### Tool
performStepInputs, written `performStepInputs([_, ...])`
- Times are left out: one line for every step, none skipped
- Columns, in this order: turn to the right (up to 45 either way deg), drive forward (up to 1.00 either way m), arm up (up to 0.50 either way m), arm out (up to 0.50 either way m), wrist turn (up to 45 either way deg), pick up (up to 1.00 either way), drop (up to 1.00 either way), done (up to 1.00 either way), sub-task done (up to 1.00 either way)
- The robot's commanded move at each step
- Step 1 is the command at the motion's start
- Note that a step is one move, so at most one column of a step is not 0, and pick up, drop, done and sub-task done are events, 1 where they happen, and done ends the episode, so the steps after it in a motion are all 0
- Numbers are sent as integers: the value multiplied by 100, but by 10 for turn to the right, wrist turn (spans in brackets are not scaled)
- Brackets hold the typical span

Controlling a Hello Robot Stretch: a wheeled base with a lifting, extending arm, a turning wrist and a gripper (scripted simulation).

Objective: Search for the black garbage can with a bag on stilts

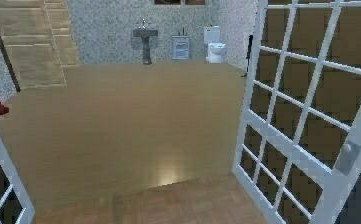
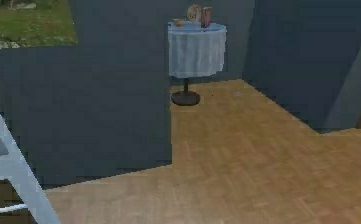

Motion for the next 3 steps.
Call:
performStepInputs([0, 85, 0, 0, 0, 0, 0, 0, 0])
performStepInputs([60, 0, 0, 0, 0, 0, 0, 0, 0])
performStepInputs([0, 100, 0, 0, 0, 0, 0, 0, 0])
